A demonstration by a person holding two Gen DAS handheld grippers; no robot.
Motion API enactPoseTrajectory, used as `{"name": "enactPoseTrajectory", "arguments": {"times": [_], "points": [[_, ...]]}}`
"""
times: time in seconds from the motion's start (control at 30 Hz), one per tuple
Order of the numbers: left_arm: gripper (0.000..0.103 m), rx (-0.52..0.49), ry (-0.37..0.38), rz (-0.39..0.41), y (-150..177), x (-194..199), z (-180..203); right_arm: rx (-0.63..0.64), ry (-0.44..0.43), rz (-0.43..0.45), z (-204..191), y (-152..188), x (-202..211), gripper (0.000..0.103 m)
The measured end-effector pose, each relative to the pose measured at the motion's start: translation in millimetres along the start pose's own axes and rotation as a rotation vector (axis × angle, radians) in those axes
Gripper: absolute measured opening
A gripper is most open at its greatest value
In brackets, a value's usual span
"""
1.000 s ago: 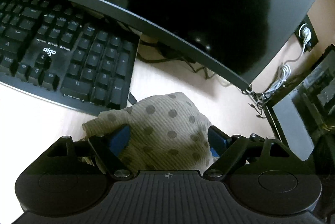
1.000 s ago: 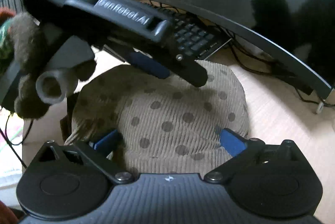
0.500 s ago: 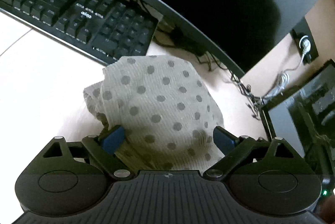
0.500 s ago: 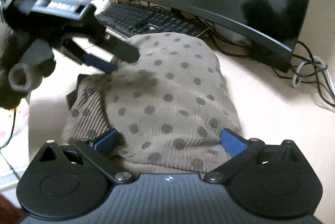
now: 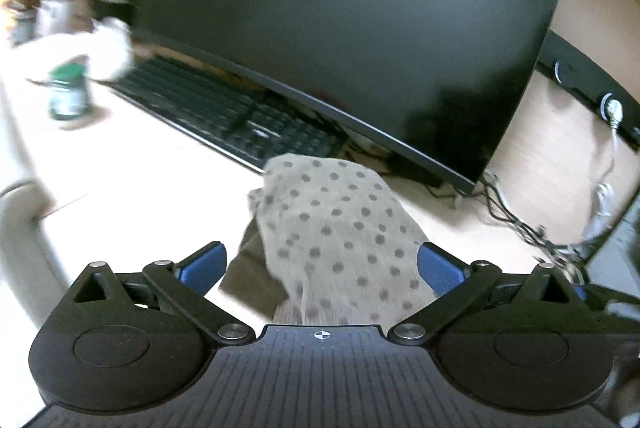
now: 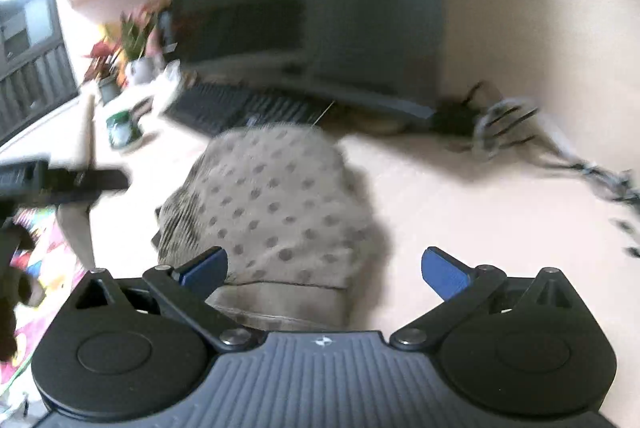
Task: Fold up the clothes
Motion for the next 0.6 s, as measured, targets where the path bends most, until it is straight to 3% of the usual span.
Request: {"name": "enactPoseTrajectory", "arguments": {"times": [0.1, 0.17, 0.23, 0.47, 0.6], "points": [[0.103, -0.001, -0.142, 0.072, 24.6, 29.5, 10.3, -0.016, 0.002, 0.041, 8.4, 6.4, 15.9, 0.103], [0.103, -0.057, -0.194, 0.068, 39.4, 40.1, 18.2, -0.037, 0.004, 0.048, 12.3, 13.1, 30.5, 0.103], [0.103, -0.112, -0.217, 0.049, 44.2, 44.4, 25.3, -0.050, -0.006, 0.058, 12.6, 20.0, 42.0, 0.103], [0.103, -0.037, -0.262, 0.001, 60.9, 62.5, 23.3, -0.016, -0.037, 0.108, 7.8, 26.5, 73.3, 0.103], [0.103, -0.055, -0.264, 0.022, 64.3, 75.7, 32.1, -0.011, -0.036, 0.117, 8.4, 29.7, 81.7, 0.103]]}}
Point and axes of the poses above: each gripper's, at about its wrist camera, not at the fingertips, and x roughly against the way its jaws point, z to its right, y to its underside, the point moved 10 cm from there along -x, roughly the way its jaws point, and after that the axes turned 3 degrees about y, right-handed, at the moved point
